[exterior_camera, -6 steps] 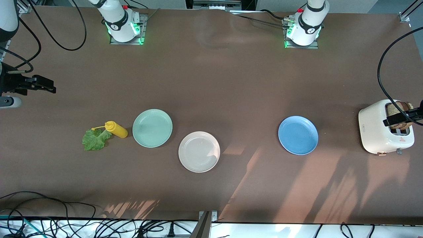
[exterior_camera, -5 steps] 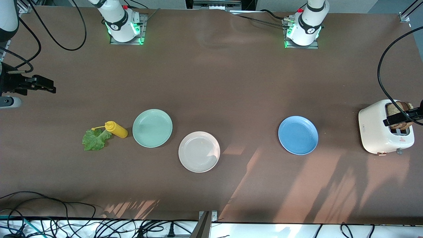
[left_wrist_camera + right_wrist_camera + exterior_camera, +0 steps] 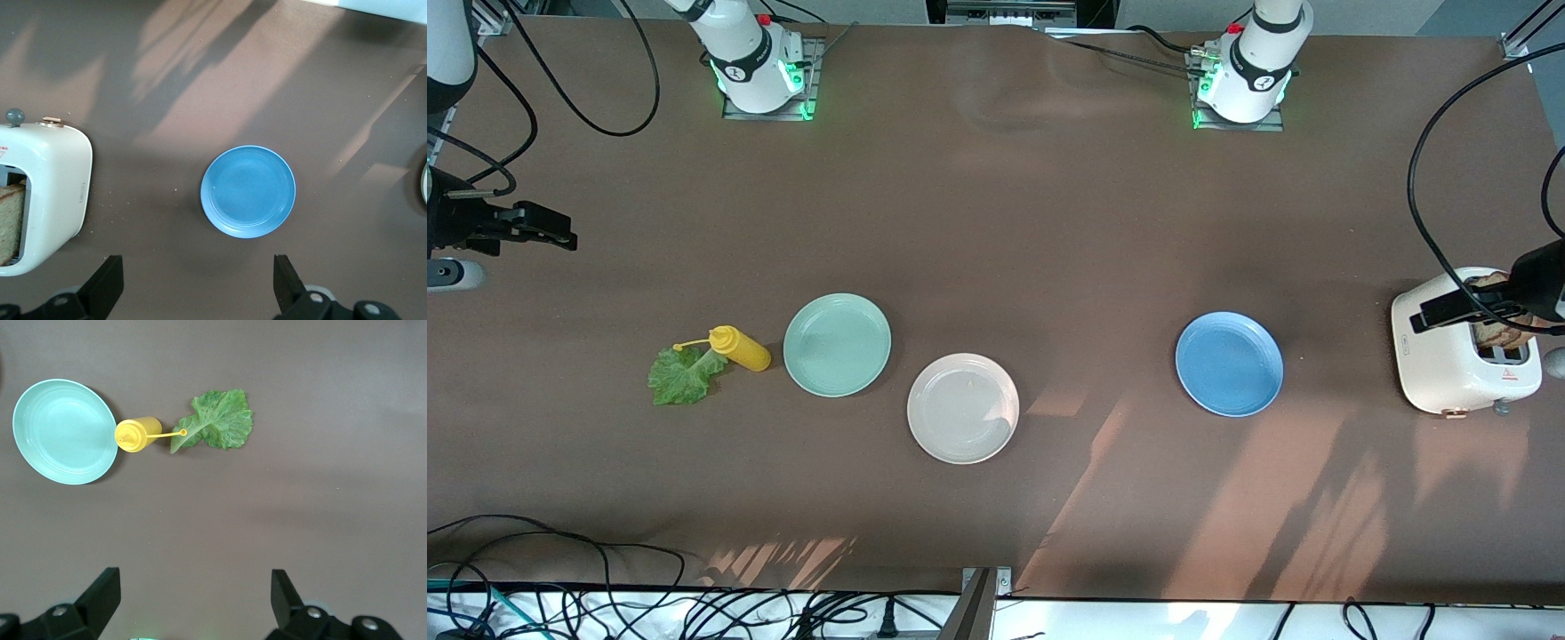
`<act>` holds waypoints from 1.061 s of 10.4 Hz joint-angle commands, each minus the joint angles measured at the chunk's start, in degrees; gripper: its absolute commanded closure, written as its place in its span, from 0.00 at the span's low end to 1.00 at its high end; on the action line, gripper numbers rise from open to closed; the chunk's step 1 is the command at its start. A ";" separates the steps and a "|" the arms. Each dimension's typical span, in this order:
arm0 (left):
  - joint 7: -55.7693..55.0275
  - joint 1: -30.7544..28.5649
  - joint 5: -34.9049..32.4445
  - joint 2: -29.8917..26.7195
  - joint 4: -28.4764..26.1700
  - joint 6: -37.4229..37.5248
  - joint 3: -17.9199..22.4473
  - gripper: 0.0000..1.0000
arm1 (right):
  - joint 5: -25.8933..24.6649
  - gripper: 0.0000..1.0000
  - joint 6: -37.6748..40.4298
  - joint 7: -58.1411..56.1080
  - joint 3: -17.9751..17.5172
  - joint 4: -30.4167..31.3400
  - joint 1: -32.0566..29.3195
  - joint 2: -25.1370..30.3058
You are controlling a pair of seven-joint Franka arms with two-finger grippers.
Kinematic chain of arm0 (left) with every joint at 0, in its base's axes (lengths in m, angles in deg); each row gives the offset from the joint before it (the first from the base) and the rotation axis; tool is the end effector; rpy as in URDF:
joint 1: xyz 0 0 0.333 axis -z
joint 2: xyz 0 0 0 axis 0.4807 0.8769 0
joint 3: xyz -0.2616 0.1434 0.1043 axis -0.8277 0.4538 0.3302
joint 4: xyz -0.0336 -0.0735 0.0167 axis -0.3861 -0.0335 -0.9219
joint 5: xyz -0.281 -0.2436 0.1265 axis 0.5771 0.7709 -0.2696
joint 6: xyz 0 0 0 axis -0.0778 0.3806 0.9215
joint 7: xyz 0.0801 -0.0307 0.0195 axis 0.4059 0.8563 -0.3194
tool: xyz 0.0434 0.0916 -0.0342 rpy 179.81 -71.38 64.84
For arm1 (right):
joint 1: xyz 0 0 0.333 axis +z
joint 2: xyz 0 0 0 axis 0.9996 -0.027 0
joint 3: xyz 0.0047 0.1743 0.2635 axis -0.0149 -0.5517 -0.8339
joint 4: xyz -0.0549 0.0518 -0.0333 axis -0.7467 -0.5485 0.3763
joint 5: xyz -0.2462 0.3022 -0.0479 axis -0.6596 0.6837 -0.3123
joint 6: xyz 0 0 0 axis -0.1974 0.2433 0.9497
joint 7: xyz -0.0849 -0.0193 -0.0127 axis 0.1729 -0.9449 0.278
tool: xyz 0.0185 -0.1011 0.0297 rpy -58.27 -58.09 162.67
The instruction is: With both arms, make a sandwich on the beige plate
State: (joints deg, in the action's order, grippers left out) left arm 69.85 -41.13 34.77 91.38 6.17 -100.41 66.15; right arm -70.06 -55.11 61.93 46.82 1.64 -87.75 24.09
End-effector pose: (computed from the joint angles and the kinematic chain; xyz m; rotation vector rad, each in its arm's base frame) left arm 0.6556 0.0332 0.5615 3.0456 0.2215 -0.0731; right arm 0.5945 -0.0331 0.5631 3.1011 0.1549 -0.2134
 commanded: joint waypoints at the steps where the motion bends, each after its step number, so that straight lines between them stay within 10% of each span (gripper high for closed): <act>1: 0.30 -0.01 -3.79 -1.85 -2.87 0.03 -1.22 0.01 | -0.61 0.00 1.19 0.47 -0.32 -1.13 -0.53 -0.35; 11: -0.31 1.58 -6.45 0.08 -2.52 -0.23 -0.25 0.00 | 0.71 0.00 1.28 0.73 -0.41 -1.21 -1.50 -0.35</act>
State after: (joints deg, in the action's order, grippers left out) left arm 69.88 -39.78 30.42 91.63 4.03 -100.42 65.76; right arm -69.98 -55.00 61.94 46.80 1.64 -88.86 24.08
